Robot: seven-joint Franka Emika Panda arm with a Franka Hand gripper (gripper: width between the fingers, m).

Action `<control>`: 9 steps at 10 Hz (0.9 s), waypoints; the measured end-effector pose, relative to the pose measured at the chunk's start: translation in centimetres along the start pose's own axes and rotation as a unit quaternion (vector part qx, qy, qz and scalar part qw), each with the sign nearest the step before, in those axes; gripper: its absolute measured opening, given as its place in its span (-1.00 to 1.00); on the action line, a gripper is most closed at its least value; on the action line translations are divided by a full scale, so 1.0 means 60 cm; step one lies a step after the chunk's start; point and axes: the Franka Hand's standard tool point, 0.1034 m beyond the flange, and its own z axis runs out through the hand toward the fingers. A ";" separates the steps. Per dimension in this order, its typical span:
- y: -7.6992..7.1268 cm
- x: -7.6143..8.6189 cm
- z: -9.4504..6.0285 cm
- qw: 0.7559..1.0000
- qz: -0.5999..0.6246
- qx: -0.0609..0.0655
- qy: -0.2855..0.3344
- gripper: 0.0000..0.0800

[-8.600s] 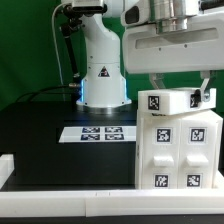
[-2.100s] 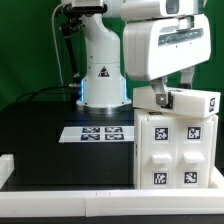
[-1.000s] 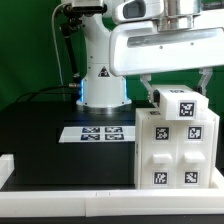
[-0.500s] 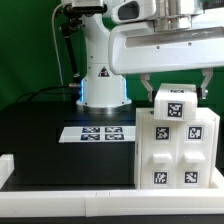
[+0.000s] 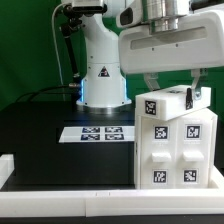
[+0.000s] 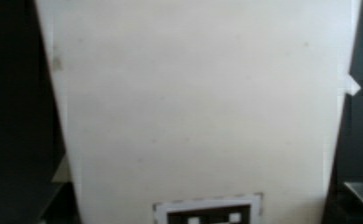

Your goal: Assemble cabinet

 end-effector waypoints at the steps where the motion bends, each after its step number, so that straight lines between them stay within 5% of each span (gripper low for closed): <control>1: 0.000 0.000 0.000 0.998 0.059 0.005 -0.001 0.40; 5: -0.001 -0.001 0.000 0.968 0.251 0.015 -0.021 0.40; 9: -0.001 0.001 0.000 0.904 0.426 0.015 -0.032 0.40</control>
Offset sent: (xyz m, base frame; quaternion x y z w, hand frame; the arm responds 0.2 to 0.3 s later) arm -0.0021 -0.0028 -0.0017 -0.0114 -0.0095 0.2717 0.9623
